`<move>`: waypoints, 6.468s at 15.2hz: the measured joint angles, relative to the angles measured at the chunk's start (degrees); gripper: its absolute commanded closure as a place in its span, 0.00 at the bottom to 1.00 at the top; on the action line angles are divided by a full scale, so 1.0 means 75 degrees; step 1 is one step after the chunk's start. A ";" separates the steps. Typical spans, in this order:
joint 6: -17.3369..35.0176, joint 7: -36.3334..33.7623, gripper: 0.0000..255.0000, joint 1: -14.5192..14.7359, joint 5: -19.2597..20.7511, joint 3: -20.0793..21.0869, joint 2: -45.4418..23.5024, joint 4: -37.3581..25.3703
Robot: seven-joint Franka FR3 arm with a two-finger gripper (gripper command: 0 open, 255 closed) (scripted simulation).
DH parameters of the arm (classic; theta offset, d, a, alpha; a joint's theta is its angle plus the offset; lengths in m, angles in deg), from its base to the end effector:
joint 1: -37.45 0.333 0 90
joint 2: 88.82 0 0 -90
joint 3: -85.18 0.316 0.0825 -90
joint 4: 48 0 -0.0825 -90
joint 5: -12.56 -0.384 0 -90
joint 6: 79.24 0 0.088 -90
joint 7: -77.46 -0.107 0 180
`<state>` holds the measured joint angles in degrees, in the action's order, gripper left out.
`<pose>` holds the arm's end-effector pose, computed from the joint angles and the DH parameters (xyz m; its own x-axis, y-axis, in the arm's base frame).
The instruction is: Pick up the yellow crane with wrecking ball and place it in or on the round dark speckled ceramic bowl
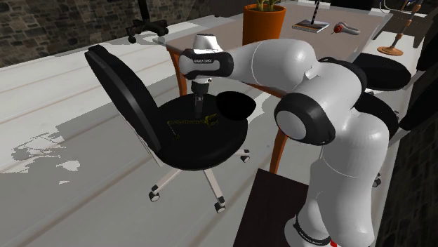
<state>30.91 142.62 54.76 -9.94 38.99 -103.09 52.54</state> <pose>0.5658 -0.2431 0.4630 0.8627 0.4771 0.1679 0.4949 -0.8647 -0.0856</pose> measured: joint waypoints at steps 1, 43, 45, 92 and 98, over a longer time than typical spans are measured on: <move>0.0035 -0.0367 0.00 -0.0026 0.0001 -0.0016 -0.0352 -0.0223; -0.0520 -0.1424 1.00 0.0055 0.0192 -0.0088 -0.0847 -0.1199; -0.0718 -0.1472 1.00 0.0033 0.0210 -0.0095 -0.0847 -0.1408; -0.2832 -0.0746 0.00 -0.0281 -0.0061 -0.1123 -0.0120 -0.2503; -0.2723 -0.0752 0.00 -0.0225 -0.0024 -0.1125 -0.0076 -0.2370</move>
<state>10.49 136.98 53.07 -10.13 30.55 -103.66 34.77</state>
